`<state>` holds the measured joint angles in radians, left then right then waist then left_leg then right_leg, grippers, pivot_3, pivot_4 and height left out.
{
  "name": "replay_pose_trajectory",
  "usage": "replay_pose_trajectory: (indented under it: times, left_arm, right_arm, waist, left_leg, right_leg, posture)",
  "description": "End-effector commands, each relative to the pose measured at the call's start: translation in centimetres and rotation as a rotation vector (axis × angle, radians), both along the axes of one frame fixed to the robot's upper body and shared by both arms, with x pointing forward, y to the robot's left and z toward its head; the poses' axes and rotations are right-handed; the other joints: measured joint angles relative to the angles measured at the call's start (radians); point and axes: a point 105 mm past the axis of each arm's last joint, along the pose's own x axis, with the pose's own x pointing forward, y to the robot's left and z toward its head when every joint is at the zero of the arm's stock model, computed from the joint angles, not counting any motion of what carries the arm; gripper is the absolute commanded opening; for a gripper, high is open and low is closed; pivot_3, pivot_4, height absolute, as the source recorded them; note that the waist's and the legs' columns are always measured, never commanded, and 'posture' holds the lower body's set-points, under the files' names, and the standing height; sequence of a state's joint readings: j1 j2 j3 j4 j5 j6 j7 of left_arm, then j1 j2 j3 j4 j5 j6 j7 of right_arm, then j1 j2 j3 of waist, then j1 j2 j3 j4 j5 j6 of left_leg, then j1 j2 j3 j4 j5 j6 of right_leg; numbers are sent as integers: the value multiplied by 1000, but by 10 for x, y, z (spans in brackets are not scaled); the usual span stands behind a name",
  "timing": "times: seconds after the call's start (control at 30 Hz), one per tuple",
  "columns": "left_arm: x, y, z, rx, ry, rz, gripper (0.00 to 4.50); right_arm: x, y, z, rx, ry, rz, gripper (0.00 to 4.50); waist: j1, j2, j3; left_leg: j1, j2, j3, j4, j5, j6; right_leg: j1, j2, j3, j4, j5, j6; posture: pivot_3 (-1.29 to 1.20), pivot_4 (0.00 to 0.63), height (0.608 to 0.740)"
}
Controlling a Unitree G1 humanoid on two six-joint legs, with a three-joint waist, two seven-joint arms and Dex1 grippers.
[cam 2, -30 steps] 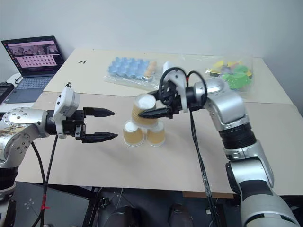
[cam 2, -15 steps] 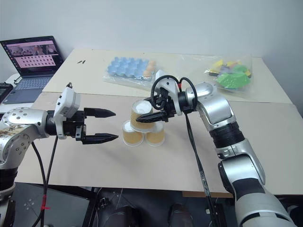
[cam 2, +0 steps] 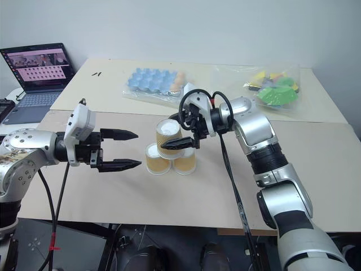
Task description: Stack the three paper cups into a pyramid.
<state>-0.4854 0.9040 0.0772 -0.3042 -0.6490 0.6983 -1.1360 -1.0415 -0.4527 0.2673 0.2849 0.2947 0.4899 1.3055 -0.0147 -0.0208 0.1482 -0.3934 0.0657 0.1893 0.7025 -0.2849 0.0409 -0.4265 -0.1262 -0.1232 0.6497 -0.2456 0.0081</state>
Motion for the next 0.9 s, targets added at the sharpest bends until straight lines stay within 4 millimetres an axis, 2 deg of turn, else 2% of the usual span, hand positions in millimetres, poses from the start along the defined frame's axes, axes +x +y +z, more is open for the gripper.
replay_pose_trajectory:
  times: [0.03, 0.2, 0.23, 0.33, 0.43, 0.47, 0.5, 0.53, 0.57, 0.6, 0.67, 0.77, 0.9]
  left_arm:
    - [-3, 2, 11, 1, -55, 0, 4500]
    - [-2, 4, 11, -15, -59, 29, 4500]
    - [-1, 7, 10, -28, -55, 58, 4500]
    - [-1, 15, 7, -60, -47, 127, 4500]
    - [7, 33, 5, -157, -50, 308, 4500]
    - [16, 49, 1, -193, -72, 444, 4500]
    - [26, 68, -7, -236, -88, 614, 4500]
    - [32, 85, -15, -276, -100, 762, 4500]
    - [36, 99, -22, -316, -103, 885, 4500]
    - [38, 108, -27, -347, -115, 976, 4500]
    - [42, 120, -33, -387, -144, 1095, 4500]
    - [49, 143, -45, -431, -173, 1284, 4500]
    - [57, 169, -62, -436, -231, 1466, 4500]
  right_arm:
    - [-12, -5, 34, 96, -61, 46, 4439]
    - [-36, -24, 86, 275, -59, 106, 4439]
    - [-45, -33, 105, 357, -51, 113, 4439]
    - [-63, -55, 140, 525, -33, 119, 4439]
    - [-71, -89, 171, 745, -41, 12, 4439]
    - [-61, -106, 175, 825, -44, -118, 4439]
    - [-33, -127, 160, 837, -60, -396, 4439]
    - [-5, -150, 134, 787, -61, -679, 4439]
    - [20, -174, 96, 651, -73, -959, 4439]
    - [33, -193, 60, 512, -89, -1143, 4439]
    - [40, -215, 16, 326, -132, -1319, 4439]
    - [42, -233, -21, 228, -203, -1450, 4439]
    - [42, -236, -38, 244, -337, -1495, 4439]
  waist:
    - [1, 0, 0]
    - [2, 0, 0]
    - [2, 0, 0]
    - [2, 0, 0]
    - [2, 0, 0]
    - [2, 0, 0]
    - [3, 0, 0]
    - [3, -1, -1]
    - [5, -7, -6]
    - [6, -14, -11]
    - [7, -17, -11]
    - [4, -5, -6]
    - [-6, -1, -7]
  left_leg:
    - [0, 0, 0, 0, 0, 0]
    - [-1, 0, -1, 0, 0, 0]
    - [-1, 0, -1, 0, 0, 0]
    - [-1, 0, -1, 0, 0, 0]
    - [-1, 1, -2, -1, 0, 0]
    - [-1, 1, -3, -1, 0, 0]
    - [0, 1, -3, -1, 0, 0]
    - [2, 1, -3, -1, 0, 0]
    - [5, 1, -3, -3, 0, 0]
    - [7, 0, -3, -5, 0, 0]
    - [7, 0, -3, -4, 0, 0]
    - [2, -2, 0, -1, 0, 1]
    - [5, -2, 2, -4, 2, -2]
  right_leg:
    - [0, 0, 0, 0, 0, 0]
    - [0, 0, 0, 0, 0, 0]
    - [0, 0, 0, 0, 0, 0]
    - [0, 0, 0, 0, 0, 0]
    - [0, 0, 0, 0, 0, 0]
    - [1, 0, 0, 0, 0, -1]
    - [1, -1, 0, -1, 0, -1]
    - [2, -2, 0, -1, 0, -1]
    - [5, -2, 0, -2, 0, -1]
    - [6, -3, 1, -2, 0, 0]
    - [7, -4, 1, -3, 0, 0]
    - [2, -6, 3, -1, 3, 2]
    - [2, -3, 4, -1, 3, 2]
  posture:
    - [0, 150, 733]
    - [0, 150, 733]
    - [0, 150, 733]
    - [0, 150, 733]
    - [0, 150, 733]
    - [0, 150, 733]
    - [0, 150, 733]
    - [0, 150, 733]
    - [0, 150, 733]
    - [0, 150, 733]
    - [0, 150, 733]
    - [0, 150, 733]
    - [0, 150, 733]
